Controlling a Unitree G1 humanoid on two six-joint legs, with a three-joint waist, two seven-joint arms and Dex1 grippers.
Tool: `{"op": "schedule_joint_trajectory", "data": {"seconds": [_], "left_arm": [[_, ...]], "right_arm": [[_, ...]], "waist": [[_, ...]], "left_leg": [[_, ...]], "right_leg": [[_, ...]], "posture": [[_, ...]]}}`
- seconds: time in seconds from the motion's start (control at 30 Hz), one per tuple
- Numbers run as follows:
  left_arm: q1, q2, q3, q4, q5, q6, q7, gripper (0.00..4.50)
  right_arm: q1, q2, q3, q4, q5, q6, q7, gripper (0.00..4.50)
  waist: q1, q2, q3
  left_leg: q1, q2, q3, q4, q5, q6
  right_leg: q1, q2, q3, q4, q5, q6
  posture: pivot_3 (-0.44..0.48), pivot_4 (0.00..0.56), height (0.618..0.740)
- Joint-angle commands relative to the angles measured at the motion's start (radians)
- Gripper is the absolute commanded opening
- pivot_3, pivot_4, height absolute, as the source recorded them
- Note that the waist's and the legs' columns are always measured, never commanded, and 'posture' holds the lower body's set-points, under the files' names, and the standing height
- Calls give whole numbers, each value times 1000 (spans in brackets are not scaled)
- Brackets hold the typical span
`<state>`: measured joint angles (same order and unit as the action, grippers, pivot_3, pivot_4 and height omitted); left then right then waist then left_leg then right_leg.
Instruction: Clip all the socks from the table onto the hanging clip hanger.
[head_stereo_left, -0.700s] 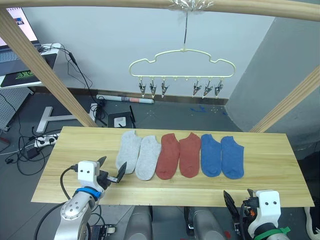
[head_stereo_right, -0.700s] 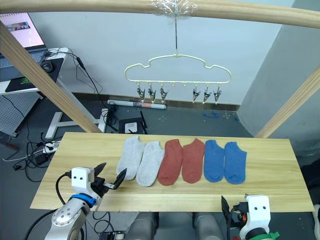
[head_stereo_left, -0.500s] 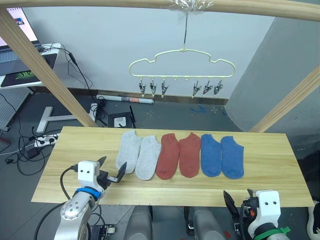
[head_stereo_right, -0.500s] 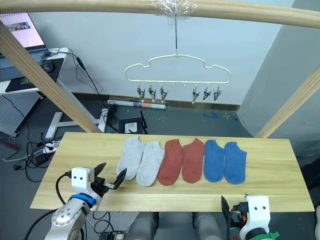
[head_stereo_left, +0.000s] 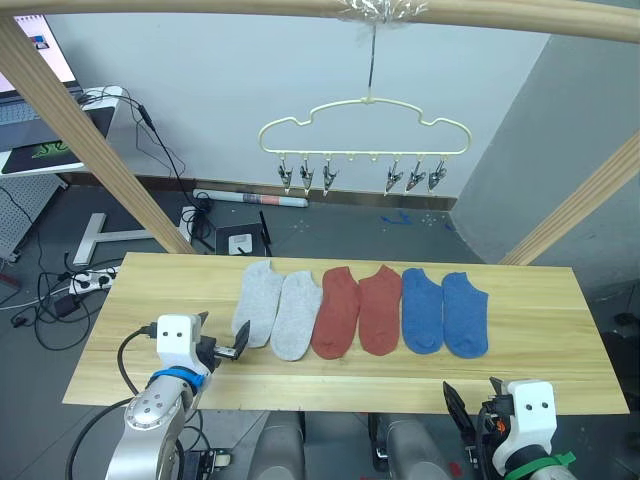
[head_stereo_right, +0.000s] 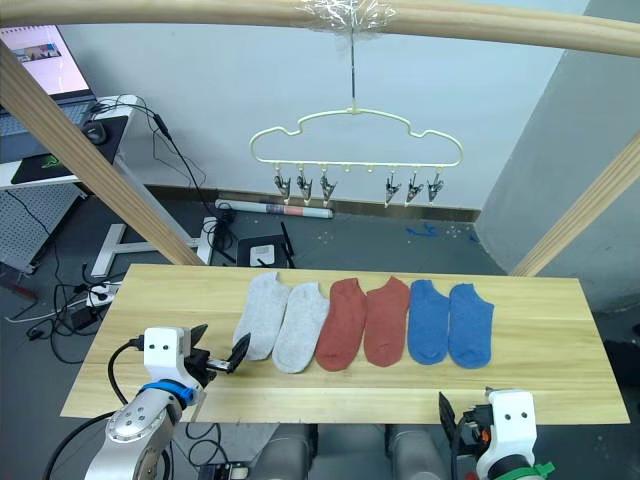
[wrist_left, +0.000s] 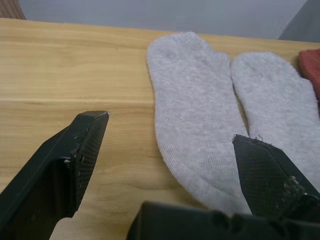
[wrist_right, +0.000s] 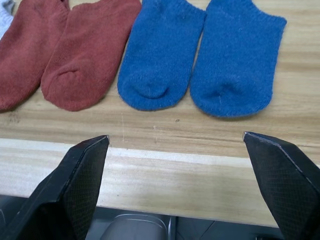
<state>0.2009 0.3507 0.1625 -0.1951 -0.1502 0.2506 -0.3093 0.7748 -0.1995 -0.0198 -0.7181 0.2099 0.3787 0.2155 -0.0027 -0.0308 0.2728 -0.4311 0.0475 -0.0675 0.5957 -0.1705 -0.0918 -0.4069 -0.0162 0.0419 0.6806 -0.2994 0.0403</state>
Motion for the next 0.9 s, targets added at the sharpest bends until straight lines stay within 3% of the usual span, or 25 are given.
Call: {"op": "schedule_joint_trajectory", "data": {"seconds": [0.03, 0.3, 0.57, 0.7, 0.83, 0.9], "left_arm": [[-25, 0, -6, -49, 0, 0, 1, 4500], [-251, -48, -45, -61, 2, 49, 44, 4500], [-528, -91, -149, 68, 47, 126, 58, 4500], [-628, -143, -156, 168, 52, 80, 89, 4500], [-697, -184, -154, 238, 74, 27, 127, 3401], [-732, -202, -148, 275, 76, 11, 144, 3401]], "right_arm": [[2, -10, -19, -22, 1, -18, 5, 4476], [-153, -113, -121, -151, 85, 114, 33, 4476], [-523, -268, -265, -229, 264, 377, 31, 4476], [-711, -333, -301, -212, 333, 479, 23, 4476], [-858, -407, -337, -189, 400, 574, 37, 4500], [-929, -443, -372, -169, 457, 624, 49, 4500]], "waist": [[0, 0, 0], [1, 0, 0], [-2, 0, 0], [-3, 0, 0], [-5, 0, 0], [-7, -1, 0]], "left_leg": [[0, 0, 0, 0, 0, 0], [0, -1, 0, 5, 0, 0], [-2, -1, 0, 12, 2, 2], [-2, -1, 0, 13, 2, 3], [-2, -1, 0, 13, 2, 3], [-3, -2, 0, 13, 2, 3]], "right_leg": [[0, 0, 0, 0, 0, 0], [2, 0, 0, 0, 3, 5], [3, 3, 2, 1, 10, 9], [3, 3, 2, 1, 12, 9], [3, 3, 2, 1, 13, 7], [3, 3, 2, 1, 14, 6]], "posture": [[29, 271, 740], [23, 272, 740], [7, 263, 740], [-2, 261, 740], [-16, 266, 740], [-22, 269, 740]]}}
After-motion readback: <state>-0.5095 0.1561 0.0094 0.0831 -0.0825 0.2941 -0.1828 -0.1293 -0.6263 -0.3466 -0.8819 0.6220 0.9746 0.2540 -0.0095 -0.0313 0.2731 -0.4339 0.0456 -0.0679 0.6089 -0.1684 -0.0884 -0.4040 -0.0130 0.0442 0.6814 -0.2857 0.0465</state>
